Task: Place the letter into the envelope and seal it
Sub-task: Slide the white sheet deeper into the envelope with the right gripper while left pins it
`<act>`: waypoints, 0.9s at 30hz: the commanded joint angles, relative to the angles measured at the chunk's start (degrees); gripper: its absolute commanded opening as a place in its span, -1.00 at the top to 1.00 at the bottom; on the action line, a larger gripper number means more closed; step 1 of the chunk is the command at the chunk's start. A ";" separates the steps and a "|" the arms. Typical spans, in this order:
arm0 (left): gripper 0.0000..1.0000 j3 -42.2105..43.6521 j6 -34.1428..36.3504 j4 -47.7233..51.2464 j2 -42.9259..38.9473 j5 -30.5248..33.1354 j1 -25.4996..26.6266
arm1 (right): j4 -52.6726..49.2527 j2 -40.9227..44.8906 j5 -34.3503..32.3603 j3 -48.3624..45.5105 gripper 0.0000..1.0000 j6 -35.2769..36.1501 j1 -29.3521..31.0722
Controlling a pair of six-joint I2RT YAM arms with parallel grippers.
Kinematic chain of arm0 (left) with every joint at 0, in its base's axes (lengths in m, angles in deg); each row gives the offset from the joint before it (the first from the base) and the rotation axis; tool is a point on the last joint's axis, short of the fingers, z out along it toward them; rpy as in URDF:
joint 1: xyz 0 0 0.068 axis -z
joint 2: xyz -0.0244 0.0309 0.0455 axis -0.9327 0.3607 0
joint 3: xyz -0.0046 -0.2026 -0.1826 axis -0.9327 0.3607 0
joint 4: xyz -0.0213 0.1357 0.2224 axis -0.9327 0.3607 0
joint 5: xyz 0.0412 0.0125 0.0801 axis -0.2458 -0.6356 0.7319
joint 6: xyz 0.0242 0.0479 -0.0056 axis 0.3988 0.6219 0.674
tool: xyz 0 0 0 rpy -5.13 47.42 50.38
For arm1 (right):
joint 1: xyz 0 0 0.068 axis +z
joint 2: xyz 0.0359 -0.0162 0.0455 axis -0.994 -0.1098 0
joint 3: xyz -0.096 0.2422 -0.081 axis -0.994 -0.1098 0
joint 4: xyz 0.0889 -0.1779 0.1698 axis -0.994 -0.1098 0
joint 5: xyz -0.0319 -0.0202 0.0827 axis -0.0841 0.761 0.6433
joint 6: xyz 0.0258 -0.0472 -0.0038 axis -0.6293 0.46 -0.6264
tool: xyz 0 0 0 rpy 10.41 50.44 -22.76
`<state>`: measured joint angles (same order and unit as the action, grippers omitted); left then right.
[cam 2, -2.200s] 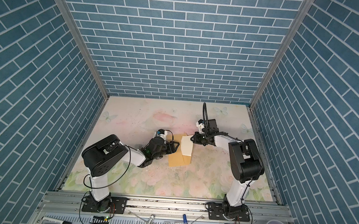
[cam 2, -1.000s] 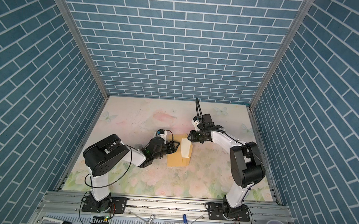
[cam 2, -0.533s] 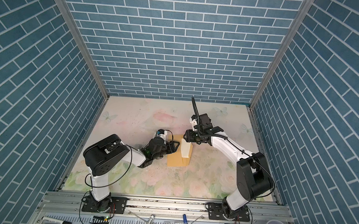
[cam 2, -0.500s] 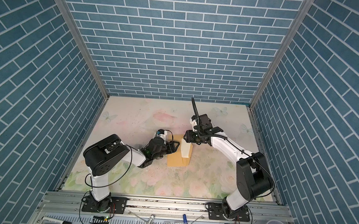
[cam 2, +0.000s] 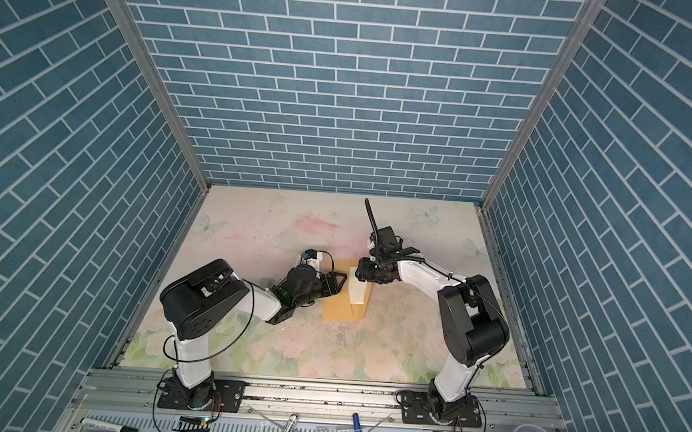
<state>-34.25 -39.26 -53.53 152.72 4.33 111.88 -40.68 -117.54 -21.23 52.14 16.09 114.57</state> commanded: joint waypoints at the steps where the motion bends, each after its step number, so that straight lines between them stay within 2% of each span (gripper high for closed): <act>1: -0.40 0.96 0.86 6.95 -0.59 0.38 -0.22 | 0.02 -1.50 -1.38 -1.65 -0.06 -1.25 0.21; 18: -0.56 2.43 4.63 15.51 -10.29 3.89 -0.31 | 2.15 -3.64 0.47 -3.41 -0.06 -1.94 0.21; 27: -0.61 3.69 6.13 21.49 -16.08 5.81 -0.29 | 0.30 4.36 -1.92 -3.41 -0.08 -0.98 0.24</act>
<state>-31.34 -34.52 -35.37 138.49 8.61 111.84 -39.44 -118.24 -22.02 49.85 15.65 114.57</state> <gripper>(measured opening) 0.802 0.536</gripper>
